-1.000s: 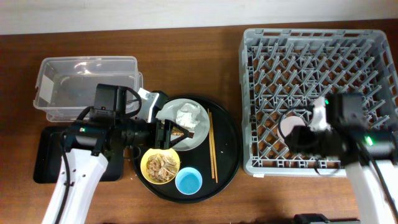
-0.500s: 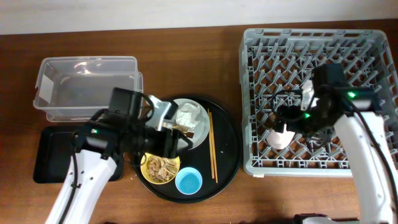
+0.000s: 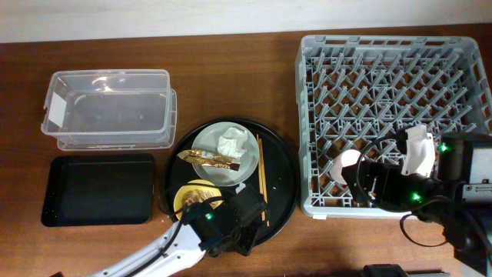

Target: Sort waste into correct bins and load items into the dishwasher rack

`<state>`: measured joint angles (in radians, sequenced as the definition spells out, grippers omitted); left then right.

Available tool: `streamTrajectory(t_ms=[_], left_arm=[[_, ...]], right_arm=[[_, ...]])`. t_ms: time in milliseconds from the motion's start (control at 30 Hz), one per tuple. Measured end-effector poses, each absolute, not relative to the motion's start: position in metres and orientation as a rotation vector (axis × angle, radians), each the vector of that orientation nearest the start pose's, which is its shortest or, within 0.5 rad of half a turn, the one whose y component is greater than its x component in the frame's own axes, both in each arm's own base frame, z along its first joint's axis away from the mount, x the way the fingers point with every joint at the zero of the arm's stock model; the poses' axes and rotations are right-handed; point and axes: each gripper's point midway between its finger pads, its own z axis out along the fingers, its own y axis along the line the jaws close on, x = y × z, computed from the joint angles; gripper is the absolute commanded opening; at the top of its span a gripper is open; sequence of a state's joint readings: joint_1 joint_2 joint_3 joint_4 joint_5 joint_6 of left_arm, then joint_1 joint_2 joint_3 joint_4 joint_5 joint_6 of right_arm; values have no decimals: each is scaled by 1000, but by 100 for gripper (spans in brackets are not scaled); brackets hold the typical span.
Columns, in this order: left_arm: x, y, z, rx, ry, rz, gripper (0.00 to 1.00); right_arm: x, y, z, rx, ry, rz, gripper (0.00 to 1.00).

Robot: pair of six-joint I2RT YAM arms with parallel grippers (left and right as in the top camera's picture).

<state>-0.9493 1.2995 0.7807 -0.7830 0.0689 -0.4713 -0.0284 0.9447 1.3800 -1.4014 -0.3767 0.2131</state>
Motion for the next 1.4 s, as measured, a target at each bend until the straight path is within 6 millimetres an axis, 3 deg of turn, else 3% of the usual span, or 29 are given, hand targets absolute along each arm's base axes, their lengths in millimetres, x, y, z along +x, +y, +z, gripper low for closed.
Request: streamTrajectory(t_ms=[167,233,300,367,467,600,700,800,900,933,967,1033,1100,1167,1200,1233,1267,1367,1400], left_arm=[[147,-224,63,677,2859,-362,0],[143,-237,77,708,2867,-454,0],[147,-258,113,738,2824,-577,0],[159,-265,146,728,2795,-701,0],[209,-276,229,674,2533,-1127,0],[226,-260,302,731,2177,-1642,0],[206,-258,339,907,1939,-1866,0],[192,-255,352,990,1846,-1974,0],[188,-254,356,1012,1822,-2006,0],[188,-254,355,1010,1824,-2002,0],[190,-254,355,1008,1822,-1994,0],[190,-254,357,1025,1800,-1986,0],[188,-251,360,1033,1782,-2002,0],[188,-250,361,1035,1775,-2008,0],[188,-250,361,1036,1773,-2009,6],[188,-250,362,1037,1772,-2009,31],[188,-250,362,1039,1770,-2008,48],[186,-252,362,1056,1759,-2003,70],[187,-252,362,1054,1763,-1999,99]], right_arm=[[196,58,291,159,2533,553,100],[196,58,291,159,2535,553,100],[192,58,289,163,2549,558,99],[185,68,288,67,2565,614,98],[169,107,303,-254,2477,888,97],[165,133,314,-486,2330,1063,97],[173,152,336,-675,2141,1103,97],[183,168,346,-754,2056,1141,93],[202,177,334,-744,2108,1199,87],[206,180,331,-737,2127,1249,72],[204,187,330,-758,2126,1309,61],[194,199,330,-827,2108,1347,57],[188,205,331,-858,2108,1368,45],[187,206,331,-859,2108,1378,43],[187,206,331,-860,2107,1380,44],[186,206,331,-860,2107,1380,43],[187,206,331,-861,2107,1379,44],[187,205,327,-849,2134,1359,43],[190,200,324,-814,2162,1335,43]])
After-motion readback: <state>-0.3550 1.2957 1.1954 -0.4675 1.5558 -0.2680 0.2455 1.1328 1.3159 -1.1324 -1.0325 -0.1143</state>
